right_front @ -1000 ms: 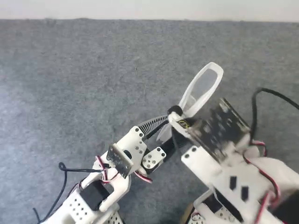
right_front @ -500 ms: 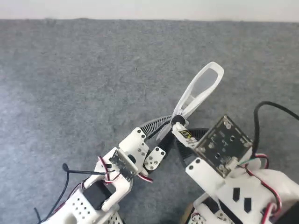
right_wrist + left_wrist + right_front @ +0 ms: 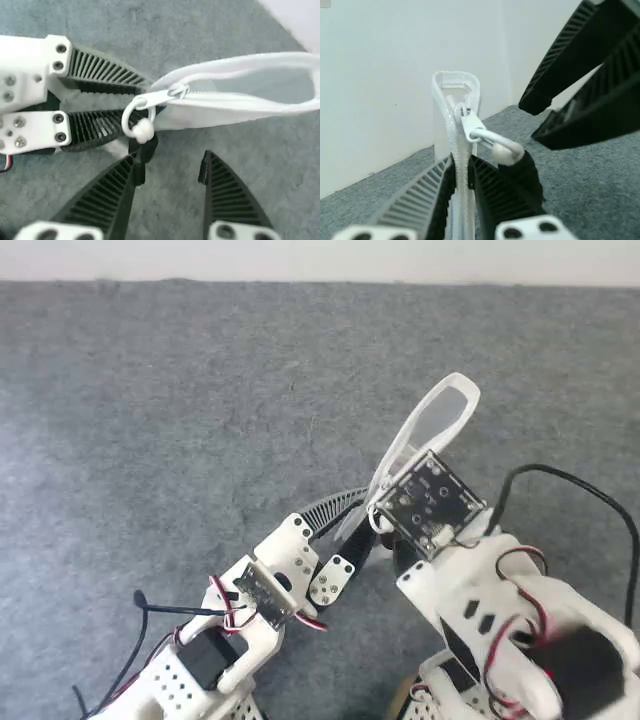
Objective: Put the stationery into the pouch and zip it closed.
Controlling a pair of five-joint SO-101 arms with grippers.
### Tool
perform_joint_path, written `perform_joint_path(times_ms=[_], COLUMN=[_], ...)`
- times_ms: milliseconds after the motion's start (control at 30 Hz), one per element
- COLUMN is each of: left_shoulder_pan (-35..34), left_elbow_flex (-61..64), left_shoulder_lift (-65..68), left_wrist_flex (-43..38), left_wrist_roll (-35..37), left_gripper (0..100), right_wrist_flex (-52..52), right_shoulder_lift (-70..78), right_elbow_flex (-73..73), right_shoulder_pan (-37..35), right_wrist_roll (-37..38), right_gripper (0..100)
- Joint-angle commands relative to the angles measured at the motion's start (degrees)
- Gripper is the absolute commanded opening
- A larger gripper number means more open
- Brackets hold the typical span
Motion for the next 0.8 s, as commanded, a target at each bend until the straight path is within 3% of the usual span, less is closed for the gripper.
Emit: perform_joint_path(times_ms=[0, 100, 367, 600, 767], left_shoulder_pan=[-0.1, 0.0, 0.0, 0.0, 0.0], left_elbow_flex=[-0.5, -0.5, -0.5, -0.5, -0.5], left_shoulder_lift=[-0.7, -0.8, -0.8, -0.8, -0.8], left_wrist_flex=[-1.1, -0.5, -0.3, -0.2, -0.2], left_wrist_roll=[-0.4, -0.5, -0.5, -0.5, -0.5], left_gripper=[1, 1, 1, 1, 1], right_wrist_flex=[1.8, 1.5, 0.9, -6.3, -8.7], right_shoulder_lift=[0.9, 0.5, 0.4, 0.4, 0.4], right_elbow_flex=[1.4, 2.6, 1.8, 5.9, 6.1], right_shoulder_pan=[0.5, -0.6, -12.6, -12.0, -5.2], right_wrist_roll=[0.7, 0.4, -4.5, -4.4, -4.4], right_gripper=[17.7, 17.7, 17.7, 17.7, 17.6])
